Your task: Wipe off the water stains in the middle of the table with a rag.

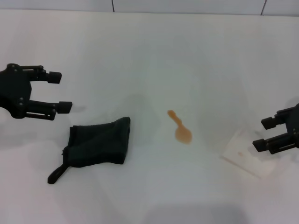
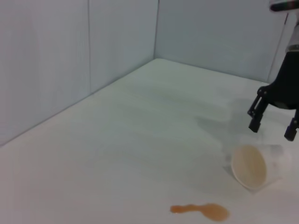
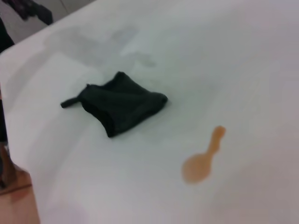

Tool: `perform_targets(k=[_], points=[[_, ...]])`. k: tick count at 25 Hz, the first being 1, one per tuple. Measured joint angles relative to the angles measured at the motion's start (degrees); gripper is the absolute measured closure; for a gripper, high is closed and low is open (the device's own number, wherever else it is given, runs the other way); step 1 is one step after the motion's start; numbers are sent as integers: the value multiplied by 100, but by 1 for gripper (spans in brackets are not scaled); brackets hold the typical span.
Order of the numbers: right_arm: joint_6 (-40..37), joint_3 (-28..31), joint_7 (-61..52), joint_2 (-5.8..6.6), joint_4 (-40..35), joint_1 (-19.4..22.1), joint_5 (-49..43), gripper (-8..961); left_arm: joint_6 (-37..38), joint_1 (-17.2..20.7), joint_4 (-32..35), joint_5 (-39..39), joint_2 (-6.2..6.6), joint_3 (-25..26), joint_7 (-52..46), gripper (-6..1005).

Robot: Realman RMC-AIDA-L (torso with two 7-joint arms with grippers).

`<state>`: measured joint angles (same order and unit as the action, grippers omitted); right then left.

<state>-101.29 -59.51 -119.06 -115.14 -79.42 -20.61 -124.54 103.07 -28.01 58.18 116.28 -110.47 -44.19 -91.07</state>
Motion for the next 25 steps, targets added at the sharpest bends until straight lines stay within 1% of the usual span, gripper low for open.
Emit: perform_targets(k=[7,15,25], points=[[46,-199,-103,-1,-64,0,-206,197,7,0,0,4,0,42,-9,140],[314,-818,-445,0,-315,-3,-588,197,-7,6,-23,8,1,42,8,140],[445,-1082,-621,-4,-396,-13,-630,198,-7,7,-35,19,8,42,19,139]])
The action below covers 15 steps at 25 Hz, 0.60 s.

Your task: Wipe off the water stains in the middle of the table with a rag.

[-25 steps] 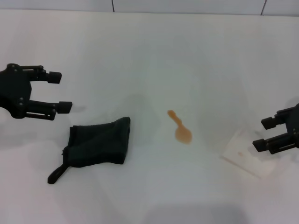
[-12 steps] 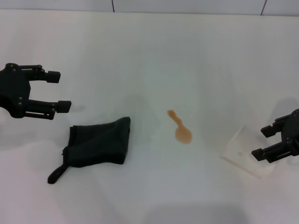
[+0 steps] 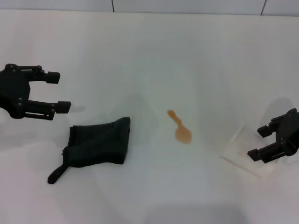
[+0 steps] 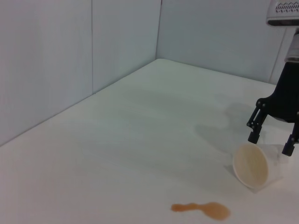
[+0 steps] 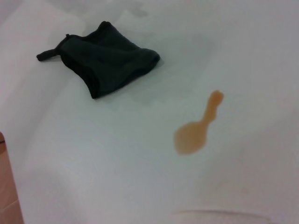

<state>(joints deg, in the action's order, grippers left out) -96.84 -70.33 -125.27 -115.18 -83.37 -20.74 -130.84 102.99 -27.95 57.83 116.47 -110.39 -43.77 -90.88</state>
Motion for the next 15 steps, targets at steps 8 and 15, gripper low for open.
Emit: perform_targets(k=[8,15], points=[[237,-362,-99,-4,1,45,47,197,2,9,-8,0,5,0,40,140],[343,-417,-101,-5,55,54,47,197,2,9,-9,0,8,0,46,140]])
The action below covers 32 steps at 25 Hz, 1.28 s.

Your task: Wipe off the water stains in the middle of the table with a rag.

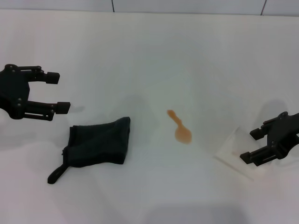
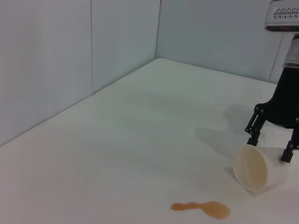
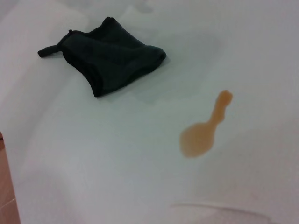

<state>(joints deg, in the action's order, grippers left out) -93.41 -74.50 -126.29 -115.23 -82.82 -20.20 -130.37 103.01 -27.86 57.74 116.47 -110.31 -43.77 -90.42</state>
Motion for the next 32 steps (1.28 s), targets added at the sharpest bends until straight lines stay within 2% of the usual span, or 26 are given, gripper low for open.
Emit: perform_targets(k=[32], points=[[-80,-335,-446,0,-16,-52,-34,198,-72,-45,0,-12,1,9,-2,140]])
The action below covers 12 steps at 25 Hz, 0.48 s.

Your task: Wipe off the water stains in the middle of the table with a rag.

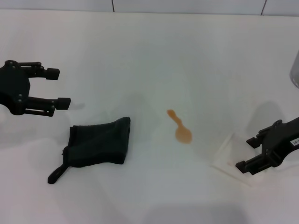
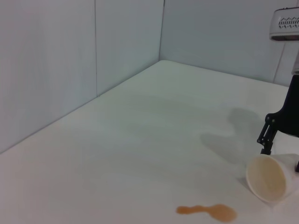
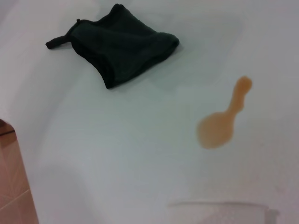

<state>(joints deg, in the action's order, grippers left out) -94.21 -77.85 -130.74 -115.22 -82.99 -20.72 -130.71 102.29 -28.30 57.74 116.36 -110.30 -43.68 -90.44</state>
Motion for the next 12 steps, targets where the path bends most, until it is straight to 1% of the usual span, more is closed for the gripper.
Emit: perform_targets(k=[12], points=[[5,-2,-4,0,20,-2,-16,201,-7,0,1,0,6,-1,-8,139]])
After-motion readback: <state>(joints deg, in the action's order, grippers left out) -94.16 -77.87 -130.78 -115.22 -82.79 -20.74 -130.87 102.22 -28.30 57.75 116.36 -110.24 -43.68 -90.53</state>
